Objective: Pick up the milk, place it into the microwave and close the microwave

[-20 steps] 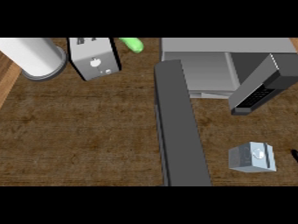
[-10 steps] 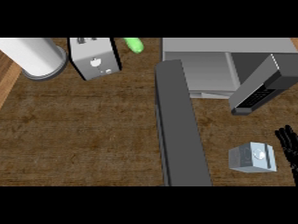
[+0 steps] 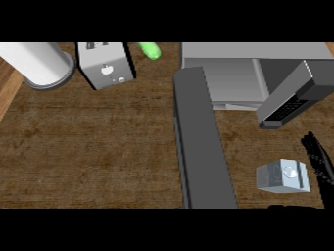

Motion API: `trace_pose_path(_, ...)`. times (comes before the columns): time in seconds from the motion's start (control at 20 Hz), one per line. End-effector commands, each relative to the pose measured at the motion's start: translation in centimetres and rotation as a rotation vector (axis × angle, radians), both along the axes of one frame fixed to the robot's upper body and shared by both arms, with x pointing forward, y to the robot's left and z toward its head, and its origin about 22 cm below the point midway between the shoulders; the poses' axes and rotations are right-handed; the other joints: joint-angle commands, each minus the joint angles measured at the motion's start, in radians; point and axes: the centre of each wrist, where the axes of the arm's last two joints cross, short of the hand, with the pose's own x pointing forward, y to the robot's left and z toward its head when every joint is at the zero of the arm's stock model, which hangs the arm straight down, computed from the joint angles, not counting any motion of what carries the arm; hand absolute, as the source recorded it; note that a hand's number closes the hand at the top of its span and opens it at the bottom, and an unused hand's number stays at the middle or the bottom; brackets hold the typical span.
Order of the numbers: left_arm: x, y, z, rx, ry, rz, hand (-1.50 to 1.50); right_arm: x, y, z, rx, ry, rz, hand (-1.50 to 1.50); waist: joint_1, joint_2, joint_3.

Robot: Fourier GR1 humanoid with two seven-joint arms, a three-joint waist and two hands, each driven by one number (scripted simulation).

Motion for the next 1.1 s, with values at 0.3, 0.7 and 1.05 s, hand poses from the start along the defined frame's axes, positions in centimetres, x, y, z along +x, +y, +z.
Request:
trace_pose_path(0.3,-0.6,0.1,1.0,-0.006,-0.007,-0.002,-1.5,2.3,-0.2,-4.3,-0.017,0.076,0.093,-1.5,0.0,0.001,0.0)
trace_pose_path(0.7,-1.8,1.0,-0.5,-0.013,-0.002,0.008,-1.5,1.1,-0.8,-8.8,-0.04,0.1,0.044,1.5,0.006,0.001,0.0)
trace_pose_path(1.05,-0.9,-0.3,-0.5,-0.007,-0.009,0.019,-1.5,2.3,-1.7,-9.5,-0.195,0.037,0.005,1.5,0.0,0.003,0.001)
